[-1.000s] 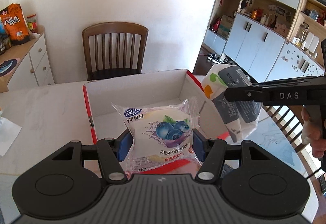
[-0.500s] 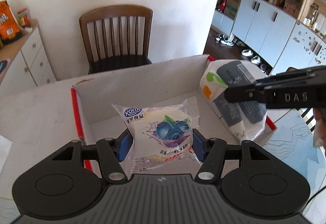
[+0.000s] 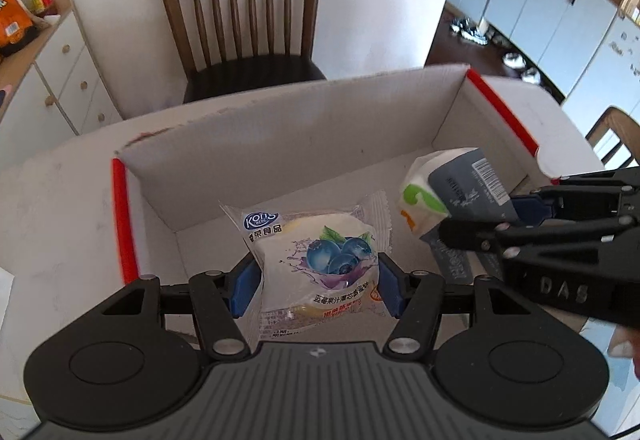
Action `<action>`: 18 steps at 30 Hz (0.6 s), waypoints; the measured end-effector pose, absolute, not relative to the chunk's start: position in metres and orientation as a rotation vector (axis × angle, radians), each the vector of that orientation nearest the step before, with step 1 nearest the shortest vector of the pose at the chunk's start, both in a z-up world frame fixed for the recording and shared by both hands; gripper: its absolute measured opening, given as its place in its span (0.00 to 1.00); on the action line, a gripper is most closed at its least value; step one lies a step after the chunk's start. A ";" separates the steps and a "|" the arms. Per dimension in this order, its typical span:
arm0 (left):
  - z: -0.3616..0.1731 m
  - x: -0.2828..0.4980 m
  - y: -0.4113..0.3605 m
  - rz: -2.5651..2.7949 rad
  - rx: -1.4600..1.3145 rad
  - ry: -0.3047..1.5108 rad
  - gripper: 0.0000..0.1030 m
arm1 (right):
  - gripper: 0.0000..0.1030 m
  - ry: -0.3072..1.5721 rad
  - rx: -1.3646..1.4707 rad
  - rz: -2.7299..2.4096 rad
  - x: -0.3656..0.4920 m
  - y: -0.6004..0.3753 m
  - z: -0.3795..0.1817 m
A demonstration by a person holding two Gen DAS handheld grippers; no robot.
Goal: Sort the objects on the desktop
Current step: 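Lift both held packages and carry them over the red box, then lower both packages into the red box and open both tools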
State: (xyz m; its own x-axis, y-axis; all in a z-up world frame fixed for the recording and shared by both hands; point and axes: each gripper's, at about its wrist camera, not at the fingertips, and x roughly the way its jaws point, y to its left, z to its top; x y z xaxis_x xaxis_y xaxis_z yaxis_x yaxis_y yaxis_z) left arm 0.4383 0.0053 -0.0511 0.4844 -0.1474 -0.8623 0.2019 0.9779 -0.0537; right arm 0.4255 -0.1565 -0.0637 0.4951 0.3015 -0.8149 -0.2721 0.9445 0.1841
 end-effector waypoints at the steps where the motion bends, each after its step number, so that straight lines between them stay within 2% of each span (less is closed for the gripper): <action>1: -0.054 0.439 0.004 -0.212 0.068 1.055 0.59 | 0.27 1.002 0.028 0.348 0.425 -0.155 -0.067; 18: -0.079 0.452 0.014 -0.198 0.018 1.181 0.60 | 0.31 1.072 0.055 0.295 0.429 -0.159 -0.082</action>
